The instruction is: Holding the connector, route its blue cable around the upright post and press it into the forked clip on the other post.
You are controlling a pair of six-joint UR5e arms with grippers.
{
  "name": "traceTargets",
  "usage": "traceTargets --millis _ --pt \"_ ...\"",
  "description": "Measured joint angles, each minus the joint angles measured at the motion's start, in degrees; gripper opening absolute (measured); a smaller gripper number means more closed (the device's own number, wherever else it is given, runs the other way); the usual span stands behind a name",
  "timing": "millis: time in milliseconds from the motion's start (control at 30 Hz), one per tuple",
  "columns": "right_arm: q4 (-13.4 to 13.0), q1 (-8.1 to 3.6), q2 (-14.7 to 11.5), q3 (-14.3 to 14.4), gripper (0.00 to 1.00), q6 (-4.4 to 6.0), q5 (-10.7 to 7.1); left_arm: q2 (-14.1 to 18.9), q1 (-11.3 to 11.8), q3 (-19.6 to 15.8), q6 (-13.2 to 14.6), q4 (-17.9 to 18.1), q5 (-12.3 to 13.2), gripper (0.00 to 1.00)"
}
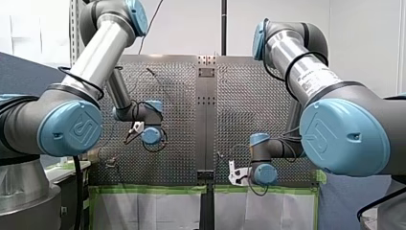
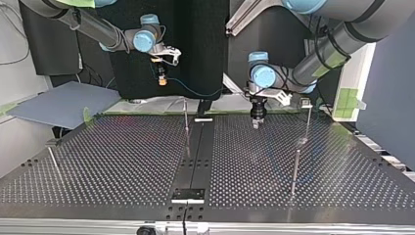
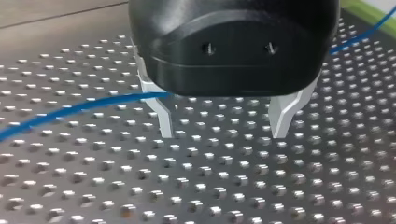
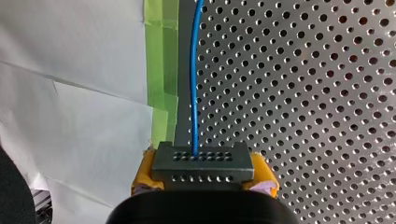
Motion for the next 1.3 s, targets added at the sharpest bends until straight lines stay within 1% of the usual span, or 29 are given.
traceTargets --millis 200,367,667,800,1000,1133,1300 --pt "0.1 0.10 0.0 0.0 0.00 0.00 0.09 -0.8 0.1 0.0 0.0 0.0 -1.7 1.00" --pt "0.1 0.16 0.0 0.0 0.00 -0.01 0.10 -2.5 0.0 0.4 0.1 -0.1 -3.1 1.00" --pt "0.2 0.20 0.0 0.0 0.00 -0.05 0.05 -6.8 -0.7 0.9 -0.2 1.1 -3.3 1.00" --pt "0.2 0.20 0.0 0.0 0.00 -0.03 0.05 -7.8 -0.8 1.0 -0.6 1.0 -3.5 1.00" --pt "0.1 0.24 0.0 0.0 0.00 -0.03 0.05 -8.8 -1.1 2.0 -1.9 -0.5 -4.8 1.00" --pt "0.2 0.29 0.0 0.0 0.00 -0.07 0.06 -10.7 -1.8 4.0 -2.4 -2.7 -6.1 1.00" --pt "0.3 0.30 0.0 0.0 0.00 -0.09 0.05 -13.5 -2.7 5.8 -3.5 -5.4 -6.6 1.00"
